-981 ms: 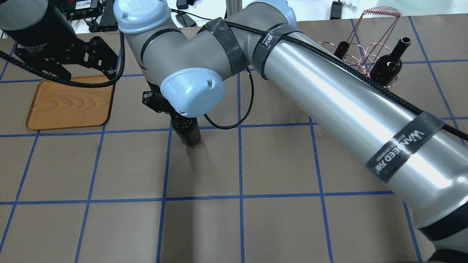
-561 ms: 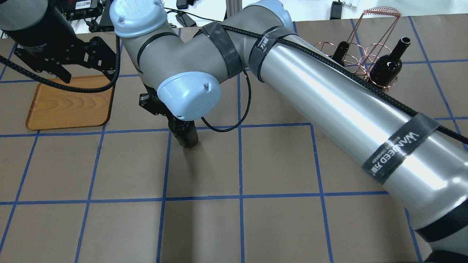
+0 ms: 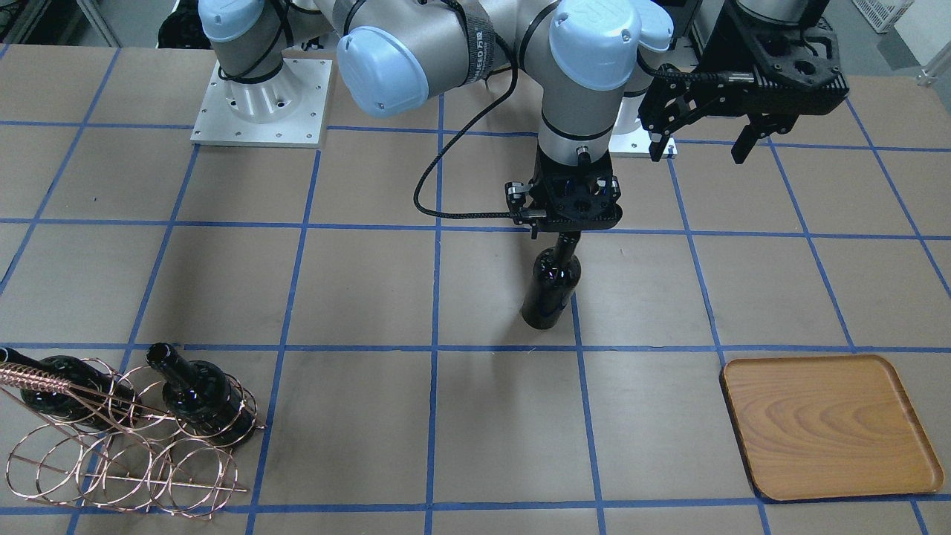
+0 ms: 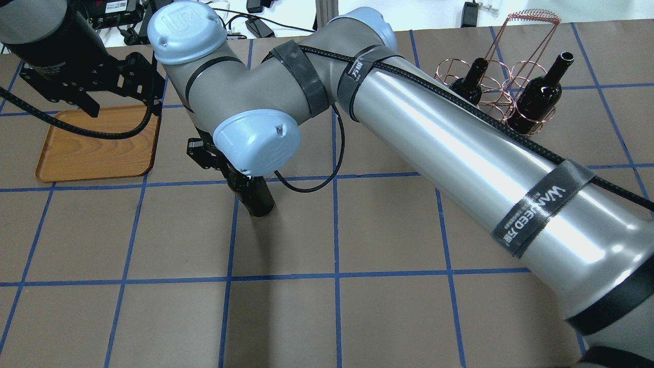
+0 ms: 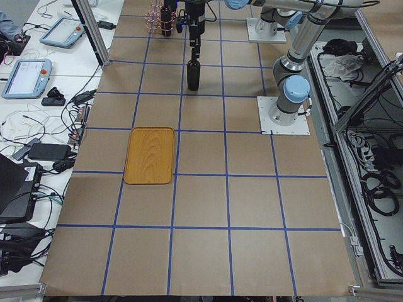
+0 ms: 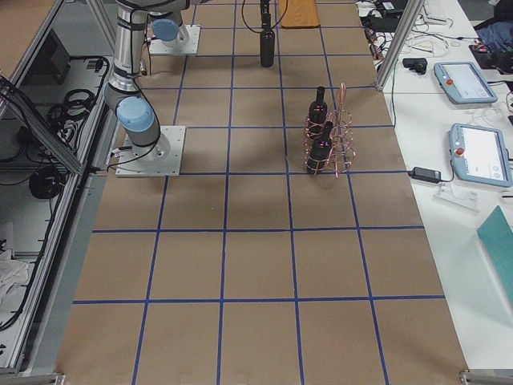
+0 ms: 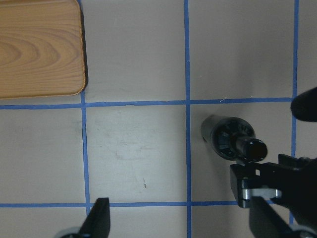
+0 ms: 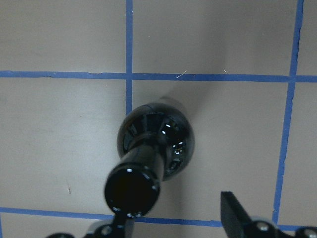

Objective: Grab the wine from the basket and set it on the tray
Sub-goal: 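Carry the bottle toward the tray and set it upright on the table, then release the bottle and withdraw the right gripper while the left gripper approaches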

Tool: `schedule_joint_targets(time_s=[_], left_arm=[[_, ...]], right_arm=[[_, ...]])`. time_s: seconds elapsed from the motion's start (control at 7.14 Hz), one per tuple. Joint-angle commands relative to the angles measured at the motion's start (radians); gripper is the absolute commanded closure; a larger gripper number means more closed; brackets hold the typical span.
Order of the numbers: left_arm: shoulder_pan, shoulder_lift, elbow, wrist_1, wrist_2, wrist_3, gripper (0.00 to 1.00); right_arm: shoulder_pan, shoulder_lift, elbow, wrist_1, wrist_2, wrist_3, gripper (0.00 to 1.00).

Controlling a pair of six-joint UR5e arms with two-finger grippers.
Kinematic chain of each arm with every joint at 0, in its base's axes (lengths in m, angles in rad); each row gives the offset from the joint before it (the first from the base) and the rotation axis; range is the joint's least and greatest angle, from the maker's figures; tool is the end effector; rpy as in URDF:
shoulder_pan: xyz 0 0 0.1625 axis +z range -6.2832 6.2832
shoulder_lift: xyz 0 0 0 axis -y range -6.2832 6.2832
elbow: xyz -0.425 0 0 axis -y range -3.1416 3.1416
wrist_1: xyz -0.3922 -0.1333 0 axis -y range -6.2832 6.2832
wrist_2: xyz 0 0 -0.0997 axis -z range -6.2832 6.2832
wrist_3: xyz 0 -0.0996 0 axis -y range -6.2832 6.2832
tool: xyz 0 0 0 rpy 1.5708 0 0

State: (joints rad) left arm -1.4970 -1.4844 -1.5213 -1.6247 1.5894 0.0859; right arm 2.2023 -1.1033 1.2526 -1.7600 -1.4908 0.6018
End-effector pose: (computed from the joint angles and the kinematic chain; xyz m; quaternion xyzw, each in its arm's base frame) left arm -0.0972 -0.4679 0.5480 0.0057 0.9991 -0.0401 0.0125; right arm 0.5172 -0.4678 0.3883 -0.0156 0.9989 0.0069 0.0441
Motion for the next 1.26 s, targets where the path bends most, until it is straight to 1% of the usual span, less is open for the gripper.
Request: schedule_joint_targets(time_s=[0.0,0.14,0.28,0.42,0.56,0.7,0.98,1.12], left_arm=[[0.0,0.001,-0.002,0.0,0.0,-0.002,0.0],[0.0,0.001,-0.002,0.0,0.0,-0.002,0.0],[-0.003,0.001,-0.002,-0.001,0.001,-0.006,0.0],[-0.005,0.001,-0.002,-0.003,0.001,-0.011,0.0],[-0.005,0.001,-0.002,-0.004,0.001,-0.014,0.0],[-0.006,-0.007,-0.002,-0.004,0.004,-0.021,0.0],[-0.015,-0.023,-0.013,0.0,-0.003,-0.119,0.0],[-0.073,-0.036,-0.022,0.002,-0.002,-0.164,0.0]], right_arm=[[0.001,-0.027,-0.004,0.007,0.0,0.001,0.0],[-0.003,-0.064,-0.004,0.016,-0.008,0.003,0.0],[-0.025,-0.097,0.001,0.057,-0.02,-0.011,0.0],[-0.045,-0.11,0.011,0.063,-0.051,-0.023,0.0],[-0.087,-0.115,0.014,0.092,-0.089,-0.112,0.0],[-0.146,-0.139,0.016,0.127,-0.082,-0.141,0.0],[-0.302,-0.2,0.016,0.207,-0.08,-0.319,0.0],[-0.388,-0.21,0.018,0.209,-0.078,-0.356,0.0]])
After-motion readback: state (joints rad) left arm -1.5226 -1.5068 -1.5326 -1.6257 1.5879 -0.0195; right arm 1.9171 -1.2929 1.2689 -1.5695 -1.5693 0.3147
